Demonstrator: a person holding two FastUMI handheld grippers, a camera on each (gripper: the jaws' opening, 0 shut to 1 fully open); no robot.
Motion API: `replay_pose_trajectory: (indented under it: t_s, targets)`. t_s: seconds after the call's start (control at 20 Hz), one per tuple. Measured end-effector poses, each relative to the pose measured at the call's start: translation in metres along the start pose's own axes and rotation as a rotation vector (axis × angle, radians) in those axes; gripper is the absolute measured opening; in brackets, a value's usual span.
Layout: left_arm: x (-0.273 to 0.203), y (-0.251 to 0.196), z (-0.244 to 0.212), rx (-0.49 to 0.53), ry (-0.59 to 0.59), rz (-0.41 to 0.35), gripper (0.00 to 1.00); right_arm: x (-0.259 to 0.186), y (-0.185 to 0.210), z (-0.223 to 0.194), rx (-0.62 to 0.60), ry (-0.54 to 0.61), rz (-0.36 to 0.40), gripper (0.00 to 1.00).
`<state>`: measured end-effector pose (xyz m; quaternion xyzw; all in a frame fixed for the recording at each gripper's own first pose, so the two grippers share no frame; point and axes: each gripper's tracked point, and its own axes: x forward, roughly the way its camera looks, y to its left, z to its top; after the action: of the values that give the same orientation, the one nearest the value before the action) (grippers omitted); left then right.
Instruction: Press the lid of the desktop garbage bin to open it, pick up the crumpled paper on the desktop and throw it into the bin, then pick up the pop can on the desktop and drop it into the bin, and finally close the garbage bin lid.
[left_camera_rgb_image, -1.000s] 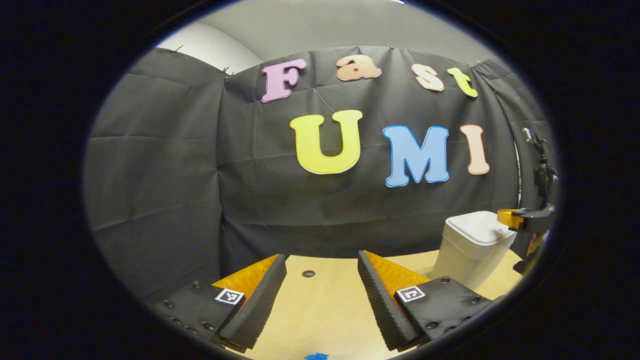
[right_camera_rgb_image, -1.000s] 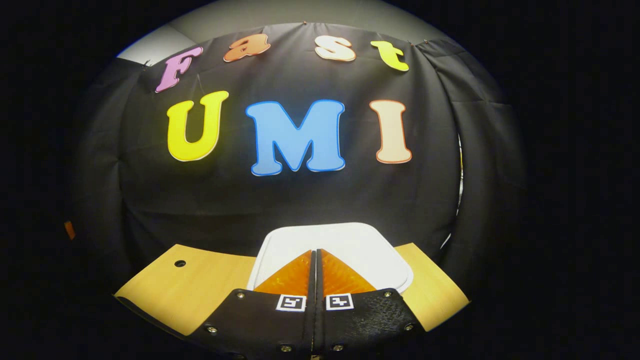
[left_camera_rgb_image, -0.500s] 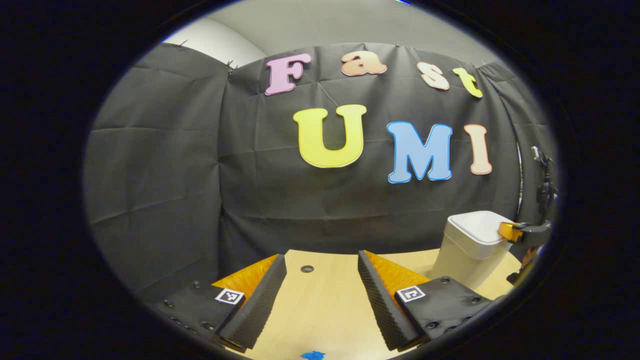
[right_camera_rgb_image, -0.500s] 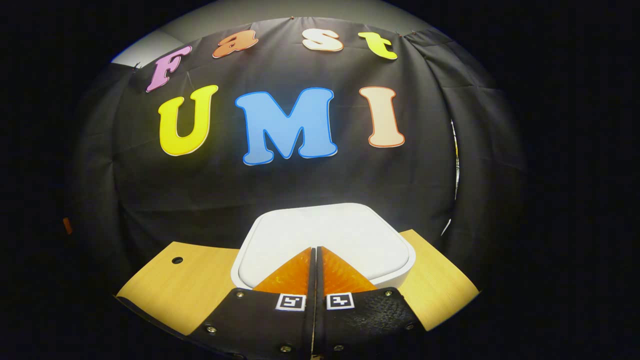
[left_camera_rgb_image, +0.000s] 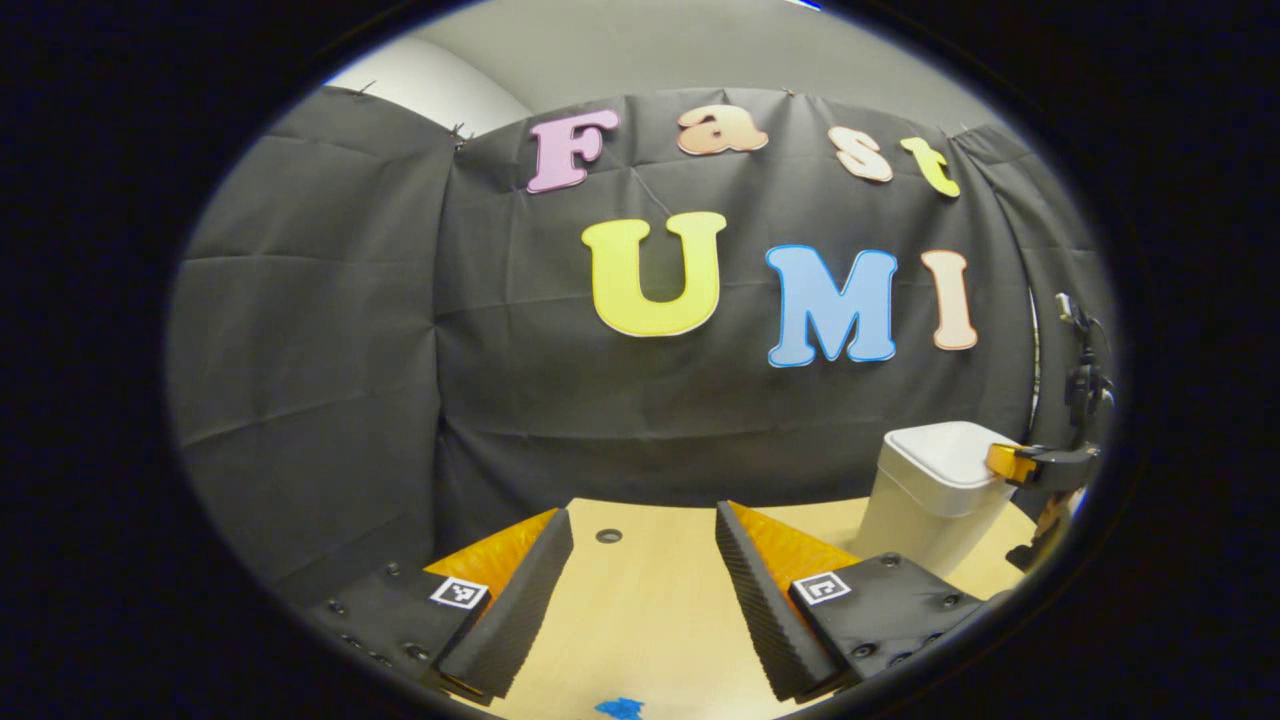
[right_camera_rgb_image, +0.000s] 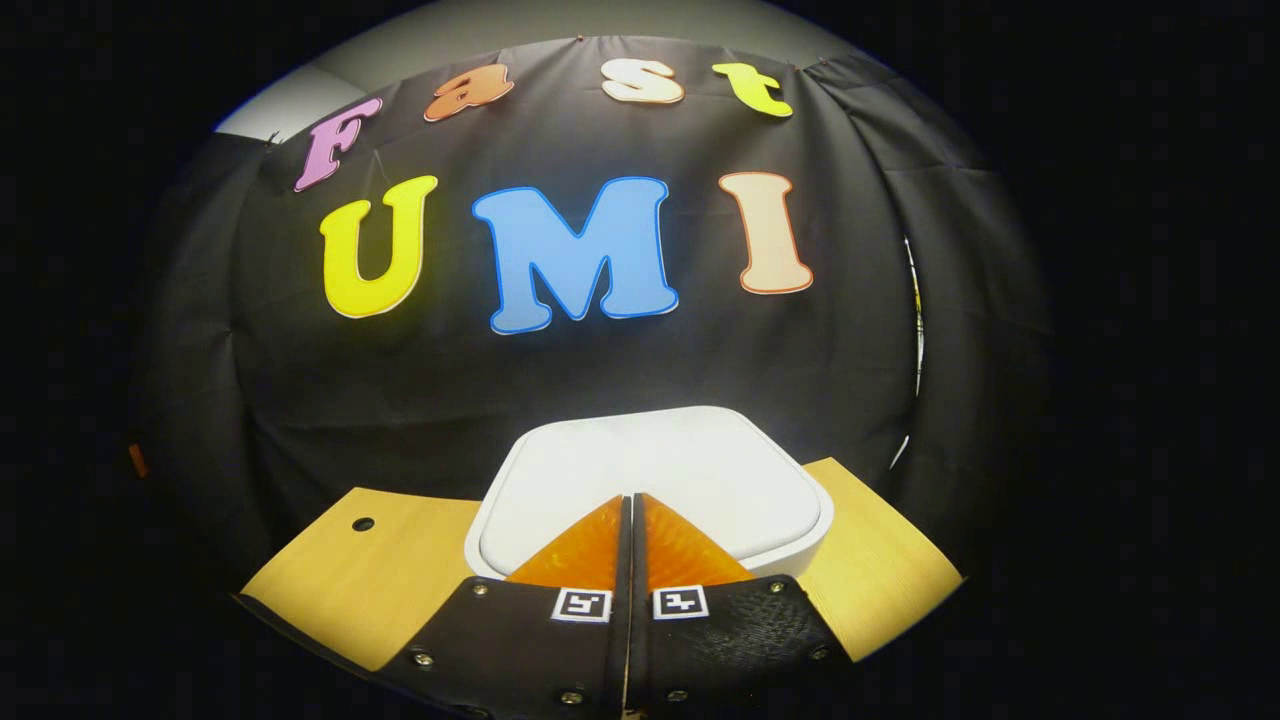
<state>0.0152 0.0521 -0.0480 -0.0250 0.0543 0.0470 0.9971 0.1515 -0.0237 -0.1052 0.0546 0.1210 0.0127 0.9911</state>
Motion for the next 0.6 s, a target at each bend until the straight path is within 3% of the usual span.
replay_pose_trajectory:
  t_s: [0.3, 0.6]
  targets:
    - [-0.011, 0.003, -0.005, -0.019, 0.014, 0.013, 0.95, -0.005, -0.003, 0.006, 0.038, 0.025, 0.014, 0.01]
    - [-0.014, -0.006, -0.008, -0.016, 0.011, -0.001, 0.95, -0.021, -0.006, 0.033, 0.071, -0.045, 0.023, 0.01]
